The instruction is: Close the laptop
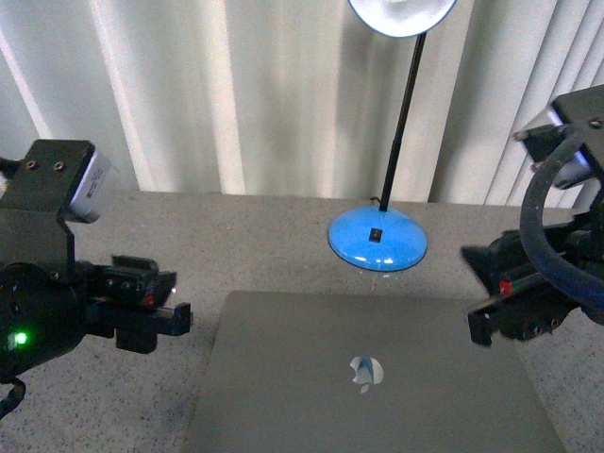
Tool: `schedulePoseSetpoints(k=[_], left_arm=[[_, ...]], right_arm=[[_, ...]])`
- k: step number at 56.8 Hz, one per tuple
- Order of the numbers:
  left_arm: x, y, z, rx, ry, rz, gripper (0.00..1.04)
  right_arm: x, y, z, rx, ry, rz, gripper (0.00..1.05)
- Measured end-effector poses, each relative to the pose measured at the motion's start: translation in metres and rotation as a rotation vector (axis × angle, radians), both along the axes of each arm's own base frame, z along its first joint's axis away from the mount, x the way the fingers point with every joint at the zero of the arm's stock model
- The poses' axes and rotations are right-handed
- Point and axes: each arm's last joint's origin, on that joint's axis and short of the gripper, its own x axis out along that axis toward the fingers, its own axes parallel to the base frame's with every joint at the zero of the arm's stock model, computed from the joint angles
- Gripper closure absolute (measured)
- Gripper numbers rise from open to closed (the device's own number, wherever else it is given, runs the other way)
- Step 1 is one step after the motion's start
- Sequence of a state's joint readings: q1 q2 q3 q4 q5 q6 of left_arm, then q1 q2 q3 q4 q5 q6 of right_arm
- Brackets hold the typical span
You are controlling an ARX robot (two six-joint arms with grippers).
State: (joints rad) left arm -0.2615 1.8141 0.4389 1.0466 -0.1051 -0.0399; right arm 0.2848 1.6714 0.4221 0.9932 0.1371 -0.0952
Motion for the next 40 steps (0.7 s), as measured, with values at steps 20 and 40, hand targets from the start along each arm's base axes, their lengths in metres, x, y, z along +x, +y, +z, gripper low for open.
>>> schedulePoseSetpoints(k=[20, 40], left_arm=[[-0.065, 0.043, 0.037, -0.027, -0.303, 0.139, 1.01], [-0.102, 0.058, 0.049, -0.027, -0.310, 0.141, 1.01]], right_arm=[[-0.060, -0.043, 0.019, 0.125, -0.218, -0.152, 1.02], [-0.096, -0.060, 0.034, 0.134, -0.231, -0.157, 1.02]])
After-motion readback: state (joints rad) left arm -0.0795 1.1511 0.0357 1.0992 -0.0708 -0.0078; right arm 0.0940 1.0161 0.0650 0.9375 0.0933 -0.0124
